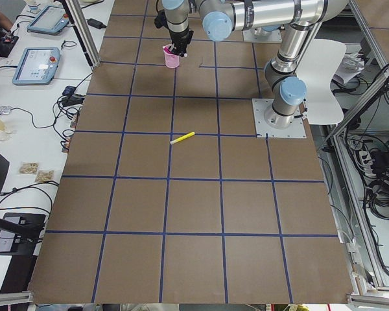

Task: Insert purple and pink pens into pink cup

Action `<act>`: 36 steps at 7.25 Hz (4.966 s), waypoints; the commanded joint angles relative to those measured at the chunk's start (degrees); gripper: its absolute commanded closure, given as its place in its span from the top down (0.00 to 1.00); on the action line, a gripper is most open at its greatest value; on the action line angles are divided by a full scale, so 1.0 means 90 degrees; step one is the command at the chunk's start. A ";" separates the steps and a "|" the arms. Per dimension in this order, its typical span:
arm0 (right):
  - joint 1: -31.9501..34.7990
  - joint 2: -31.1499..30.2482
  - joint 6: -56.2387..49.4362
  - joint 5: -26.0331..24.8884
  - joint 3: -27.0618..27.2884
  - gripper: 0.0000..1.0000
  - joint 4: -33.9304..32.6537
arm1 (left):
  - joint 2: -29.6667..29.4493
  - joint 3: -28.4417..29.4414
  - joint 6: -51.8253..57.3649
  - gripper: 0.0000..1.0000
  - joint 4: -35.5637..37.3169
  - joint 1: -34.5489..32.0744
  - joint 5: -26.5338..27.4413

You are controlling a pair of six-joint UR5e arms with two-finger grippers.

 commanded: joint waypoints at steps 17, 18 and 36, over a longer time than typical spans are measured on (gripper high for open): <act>-0.0028 0.0004 0.0014 -0.0010 0.0030 1.00 -0.0018 | -0.2303 0.0000 -1.0901 0.00 0.1865 -0.1762 -0.2899; -0.0028 0.0004 0.0014 -0.0010 0.0030 1.00 -0.0018 | -0.2343 0.0010 -1.0921 0.00 0.1865 -0.1762 -0.2899; -0.0019 -0.0035 0.0034 0.0010 0.0118 1.00 -0.0067 | -0.0557 0.0703 -0.4966 1.00 0.0459 -0.1138 0.1347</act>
